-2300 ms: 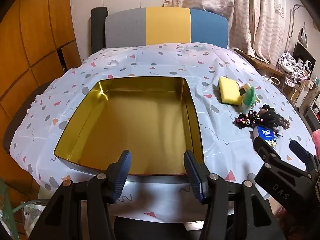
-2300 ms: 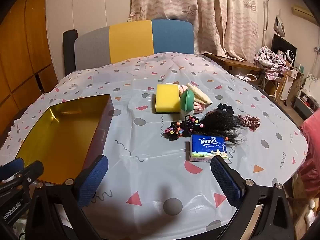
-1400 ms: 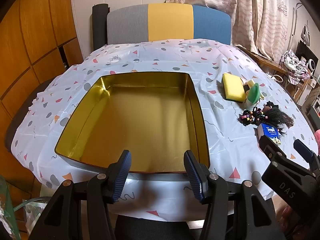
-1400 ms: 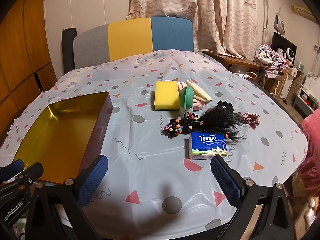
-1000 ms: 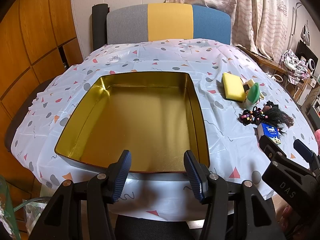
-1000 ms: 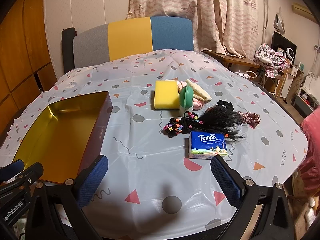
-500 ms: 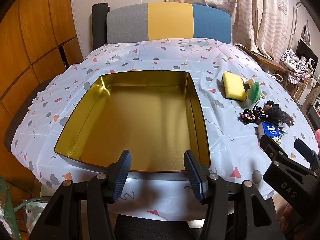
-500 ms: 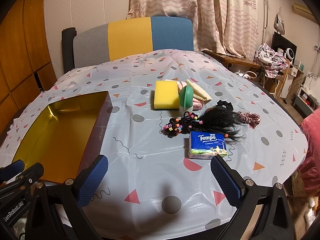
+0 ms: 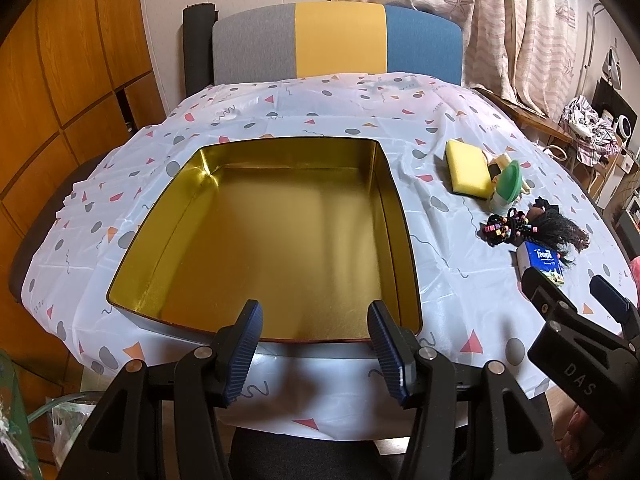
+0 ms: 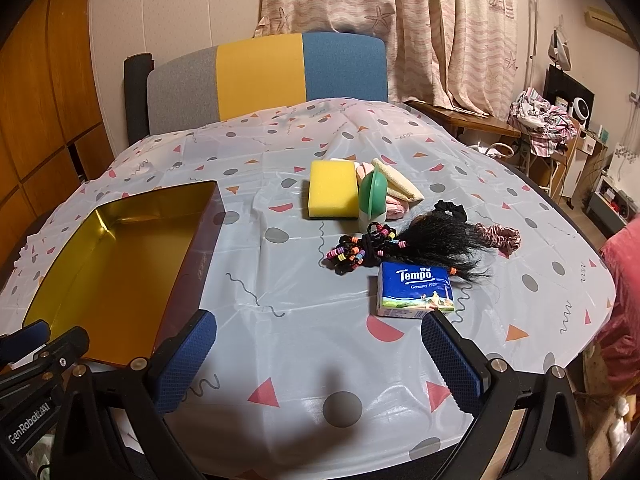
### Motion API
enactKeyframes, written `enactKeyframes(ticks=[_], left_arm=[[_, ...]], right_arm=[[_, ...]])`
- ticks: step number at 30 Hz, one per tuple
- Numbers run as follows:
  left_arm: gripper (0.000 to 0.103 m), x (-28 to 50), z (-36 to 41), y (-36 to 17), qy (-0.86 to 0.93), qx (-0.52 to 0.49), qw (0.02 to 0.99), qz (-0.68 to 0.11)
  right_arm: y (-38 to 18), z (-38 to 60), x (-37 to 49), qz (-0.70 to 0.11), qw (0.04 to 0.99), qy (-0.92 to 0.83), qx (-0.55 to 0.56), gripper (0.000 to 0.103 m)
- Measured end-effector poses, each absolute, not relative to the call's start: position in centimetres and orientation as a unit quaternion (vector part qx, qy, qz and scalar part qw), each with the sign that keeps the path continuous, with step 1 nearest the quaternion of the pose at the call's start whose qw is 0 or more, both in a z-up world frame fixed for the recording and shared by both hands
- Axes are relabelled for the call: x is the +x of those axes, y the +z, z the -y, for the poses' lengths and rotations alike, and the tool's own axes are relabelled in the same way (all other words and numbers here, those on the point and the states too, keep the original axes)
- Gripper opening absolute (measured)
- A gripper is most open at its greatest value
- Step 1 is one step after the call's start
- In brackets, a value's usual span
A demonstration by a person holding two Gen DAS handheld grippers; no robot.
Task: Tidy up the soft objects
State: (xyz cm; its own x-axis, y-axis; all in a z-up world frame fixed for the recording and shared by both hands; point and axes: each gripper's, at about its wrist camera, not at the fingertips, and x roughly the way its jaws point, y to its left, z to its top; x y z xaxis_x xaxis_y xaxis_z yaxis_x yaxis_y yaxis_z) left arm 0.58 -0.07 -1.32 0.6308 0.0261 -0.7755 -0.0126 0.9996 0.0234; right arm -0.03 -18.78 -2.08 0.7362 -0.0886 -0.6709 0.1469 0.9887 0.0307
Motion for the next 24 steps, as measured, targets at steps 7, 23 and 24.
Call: enactKeyframes(ticks=[7,23,24], left_arm=[[0.055,0.6,0.2,-1.6,0.008,0.01,0.901,-0.434],[0.055,0.6,1.1,-2.0,-0.041,0.004,0.894,-0.446],[0.055,0.6,1.3,-2.1,-0.056,0.0,0.893,-0.446]], right_arm=[[-2.0,19.1,-0.1,-0.357,0.931,-0.066,0.038,0.103],[-1.9,20.6,0.7,-0.369,0.926,-0.069,0.036,0.103],[-2.1,21.1,0.9,-0.374,0.924,-0.07,0.039,0.103]])
